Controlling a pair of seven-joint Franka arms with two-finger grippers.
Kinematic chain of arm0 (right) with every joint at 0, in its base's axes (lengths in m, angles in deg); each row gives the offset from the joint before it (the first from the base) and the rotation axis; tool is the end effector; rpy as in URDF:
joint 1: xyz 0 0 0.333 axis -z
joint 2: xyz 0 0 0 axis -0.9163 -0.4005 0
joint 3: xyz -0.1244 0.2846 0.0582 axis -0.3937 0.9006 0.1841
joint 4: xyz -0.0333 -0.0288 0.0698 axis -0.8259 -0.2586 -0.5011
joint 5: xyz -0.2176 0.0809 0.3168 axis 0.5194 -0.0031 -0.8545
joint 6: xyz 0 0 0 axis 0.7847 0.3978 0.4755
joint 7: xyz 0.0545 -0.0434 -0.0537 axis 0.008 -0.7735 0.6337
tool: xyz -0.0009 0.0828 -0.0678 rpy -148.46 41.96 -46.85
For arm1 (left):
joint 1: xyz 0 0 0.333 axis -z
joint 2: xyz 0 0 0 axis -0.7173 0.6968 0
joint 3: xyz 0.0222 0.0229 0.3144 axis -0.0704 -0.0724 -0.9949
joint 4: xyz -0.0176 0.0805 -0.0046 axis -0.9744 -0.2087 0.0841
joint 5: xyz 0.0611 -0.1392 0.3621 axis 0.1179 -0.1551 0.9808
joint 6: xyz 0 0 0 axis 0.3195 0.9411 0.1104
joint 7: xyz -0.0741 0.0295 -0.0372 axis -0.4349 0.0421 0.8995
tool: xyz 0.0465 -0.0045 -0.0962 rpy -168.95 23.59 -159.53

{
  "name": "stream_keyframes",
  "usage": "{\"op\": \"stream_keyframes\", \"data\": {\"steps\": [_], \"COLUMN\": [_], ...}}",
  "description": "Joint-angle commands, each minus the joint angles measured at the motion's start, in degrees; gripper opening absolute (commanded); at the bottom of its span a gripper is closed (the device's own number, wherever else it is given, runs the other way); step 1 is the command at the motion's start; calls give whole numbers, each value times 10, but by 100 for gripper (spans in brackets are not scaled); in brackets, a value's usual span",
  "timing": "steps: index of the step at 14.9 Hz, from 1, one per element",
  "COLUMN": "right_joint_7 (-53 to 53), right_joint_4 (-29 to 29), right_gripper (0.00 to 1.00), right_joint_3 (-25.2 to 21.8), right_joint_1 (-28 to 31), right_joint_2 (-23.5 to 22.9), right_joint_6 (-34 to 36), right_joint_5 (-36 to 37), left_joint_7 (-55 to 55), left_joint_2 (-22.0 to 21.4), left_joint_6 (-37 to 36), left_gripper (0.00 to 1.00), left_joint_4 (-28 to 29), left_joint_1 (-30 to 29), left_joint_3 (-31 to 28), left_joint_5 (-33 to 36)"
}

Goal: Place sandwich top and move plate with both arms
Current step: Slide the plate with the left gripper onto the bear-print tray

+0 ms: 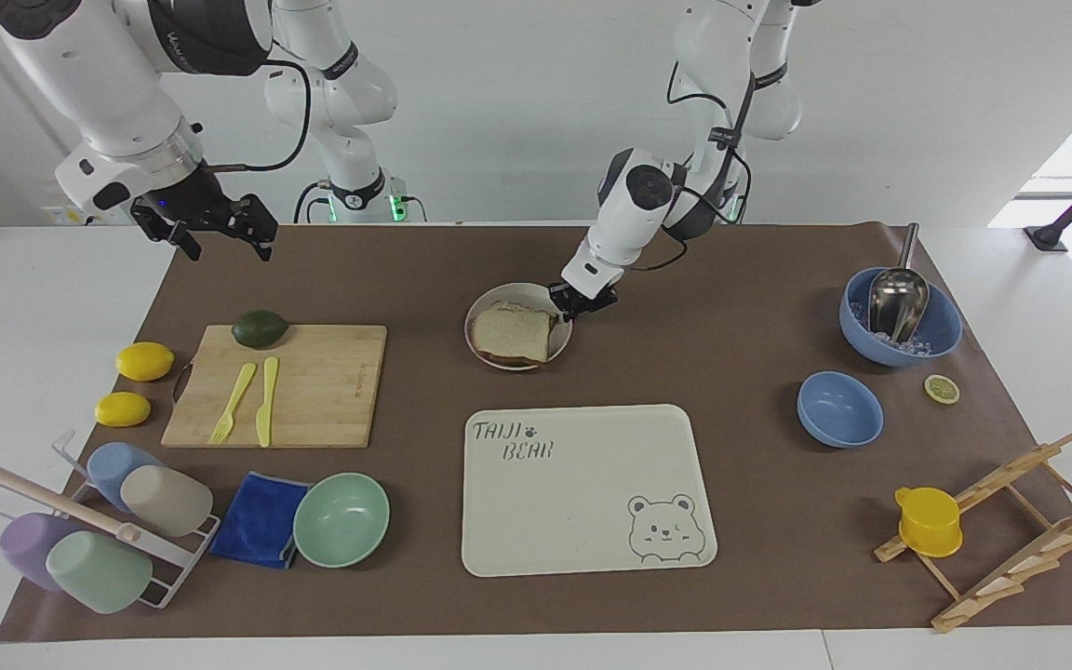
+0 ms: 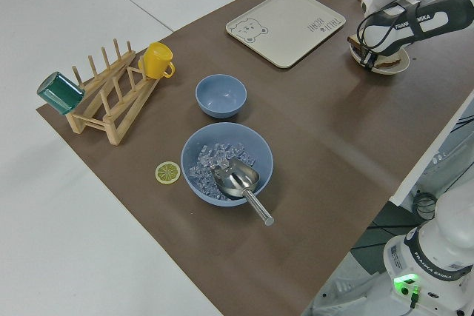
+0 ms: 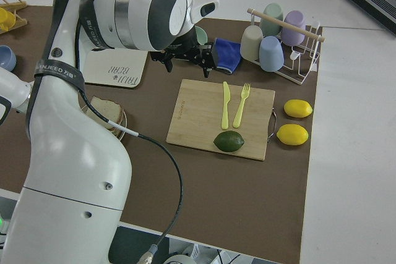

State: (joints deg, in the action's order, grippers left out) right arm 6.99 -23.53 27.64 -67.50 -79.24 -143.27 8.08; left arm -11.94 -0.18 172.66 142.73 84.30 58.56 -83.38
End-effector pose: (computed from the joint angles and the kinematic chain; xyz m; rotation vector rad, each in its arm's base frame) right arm 0.5435 -0.0174 0.6022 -3.1281 0.0720 0.1744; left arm 0.4062 -0.3515 0.3250 2.8713 0.0700 -0.1592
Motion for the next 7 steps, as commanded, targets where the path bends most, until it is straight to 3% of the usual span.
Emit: {"op": "stream_keyframes", "data": {"steps": [1, 7], "right_joint_7": [17, 17], "right_joint_4": [7, 7], "right_gripper": [100, 100], "right_joint_3": [5, 6], "right_joint_1": [8, 2], "right_joint_2": [-3, -3], "right_joint_6": [-3, -4], "right_joint_5": [5, 6], "left_joint_7": [-5, -5], "left_joint_2": [7, 15], "left_joint_6": [-74, -151], "left_gripper": [0, 0], "left_joint_4": [-63, -147], "left_joint_1": [-32, -79], "left_joint_3": [-1, -1], "left_joint_5": [-6, -6]}}
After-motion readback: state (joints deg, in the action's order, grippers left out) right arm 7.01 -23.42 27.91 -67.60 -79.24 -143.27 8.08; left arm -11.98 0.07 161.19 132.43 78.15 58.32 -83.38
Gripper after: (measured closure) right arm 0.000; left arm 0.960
